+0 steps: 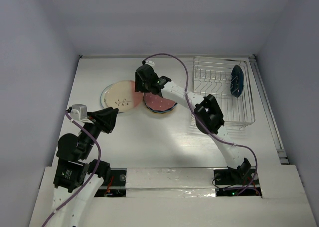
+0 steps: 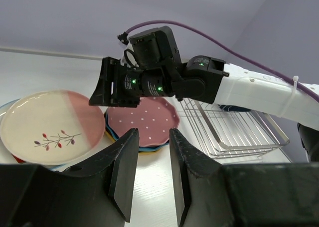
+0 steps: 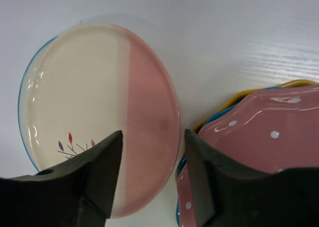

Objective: Unload the plates from the dish rack

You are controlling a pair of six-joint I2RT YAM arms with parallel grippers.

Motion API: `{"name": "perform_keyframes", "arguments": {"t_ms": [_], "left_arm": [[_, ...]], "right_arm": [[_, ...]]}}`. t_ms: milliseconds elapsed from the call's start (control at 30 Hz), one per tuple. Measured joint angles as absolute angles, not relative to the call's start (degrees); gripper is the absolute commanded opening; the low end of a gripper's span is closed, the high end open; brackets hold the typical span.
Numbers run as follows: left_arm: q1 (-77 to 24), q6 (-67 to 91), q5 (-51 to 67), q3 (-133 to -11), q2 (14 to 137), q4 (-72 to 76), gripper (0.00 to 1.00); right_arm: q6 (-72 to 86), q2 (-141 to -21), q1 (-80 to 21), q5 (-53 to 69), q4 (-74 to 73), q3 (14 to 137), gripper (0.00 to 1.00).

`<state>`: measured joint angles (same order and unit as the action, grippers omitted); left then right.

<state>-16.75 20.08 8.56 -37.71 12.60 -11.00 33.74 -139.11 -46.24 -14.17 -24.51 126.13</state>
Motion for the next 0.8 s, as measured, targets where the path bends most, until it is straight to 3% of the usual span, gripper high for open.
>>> {"name": "perform_keyframes", "arguments": {"t_ms": [133,200,300,367,400,500,633,767,800], "left_arm": [[-16.8,20.2,8.5,-37.4,12.6,-11.0,0.28],[-16.8,20.8,8.1,-37.4,13.3,-10.9,0.22],[-16.8,22.9,6.5,-37.6,17.3,-11.2,0.11],[-16.8,24.7,5.3,-37.6,21.2,-11.3,0.01],[-16.8,25.8,4.4,-37.6,22.3,-11.3,0.0],[-16.8,29.3,0.4,-36.4,27.7,-10.6,0.0],[-16.7,34.8,-6.3,-33.1,32.2,-8.2,0.0],[-15.9,39.5,-13.4,-30.3,37.9,-5.9,0.25],[-15.6,40.1,-15.0,-30.3,39.9,-5.1,0.26]], "right_arm": [[34.2,-137.3,-46.3,-12.4,-21.1,119.0,0.65],[34.0,-136.2,-46.2,-11.7,-19.9,116.1,0.63],[33.4,-132.9,-46.2,-10.6,-17.5,111.0,0.58],[32.7,-130.2,-46.3,-10.0,-16.2,108.4,0.48],[32.3,-128.4,-46.3,-9.7,-15.6,107.3,0.46],[30.9,-123.2,-46.5,-8.7,-13.9,105.9,0.45],[29.0,-115.2,-46.5,-7.5,-10.0,102.8,0.03],[27.7,-106.0,-46.6,-6.2,-6.8,95.2,0.0],[27.4,-103.6,-46.6,-5.7,-5.3,92.5,0.0]]}}
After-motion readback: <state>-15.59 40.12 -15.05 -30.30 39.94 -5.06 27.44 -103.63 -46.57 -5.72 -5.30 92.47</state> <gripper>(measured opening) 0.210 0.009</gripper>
